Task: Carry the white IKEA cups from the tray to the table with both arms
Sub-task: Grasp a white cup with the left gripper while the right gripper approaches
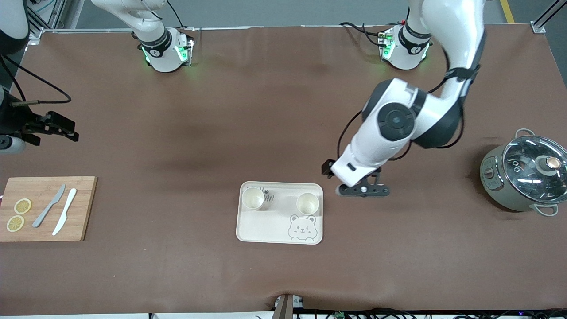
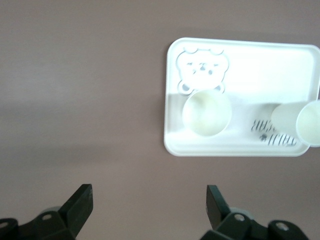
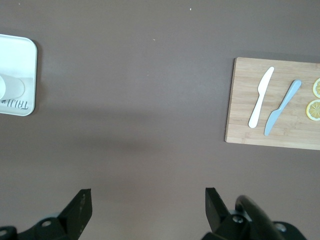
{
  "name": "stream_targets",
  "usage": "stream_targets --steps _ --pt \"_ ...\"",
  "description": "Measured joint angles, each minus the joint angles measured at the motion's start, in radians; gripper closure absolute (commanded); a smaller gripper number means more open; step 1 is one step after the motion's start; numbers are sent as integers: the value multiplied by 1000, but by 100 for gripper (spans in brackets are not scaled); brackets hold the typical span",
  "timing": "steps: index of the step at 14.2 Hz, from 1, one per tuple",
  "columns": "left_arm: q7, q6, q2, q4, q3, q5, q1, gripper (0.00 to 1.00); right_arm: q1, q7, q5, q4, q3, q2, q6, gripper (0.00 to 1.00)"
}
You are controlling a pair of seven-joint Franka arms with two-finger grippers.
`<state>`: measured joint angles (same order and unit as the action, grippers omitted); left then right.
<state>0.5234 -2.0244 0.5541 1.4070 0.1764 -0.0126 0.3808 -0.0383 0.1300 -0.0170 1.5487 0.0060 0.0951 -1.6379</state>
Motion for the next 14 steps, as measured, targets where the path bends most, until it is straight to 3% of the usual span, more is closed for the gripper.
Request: stream_targets --steps 6,12,14 --pt "13 -127 96 -18 -2 -1 31 7 0 0 1 -2 -1 25 -19 0" --pt "14 -258 166 -19 -5 -56 53 18 -35 1 24 -1 -5 159 -84 0" --pt "14 -307 198 -19 -17 -68 58 27 -51 1 41 0 -5 215 -137 0"
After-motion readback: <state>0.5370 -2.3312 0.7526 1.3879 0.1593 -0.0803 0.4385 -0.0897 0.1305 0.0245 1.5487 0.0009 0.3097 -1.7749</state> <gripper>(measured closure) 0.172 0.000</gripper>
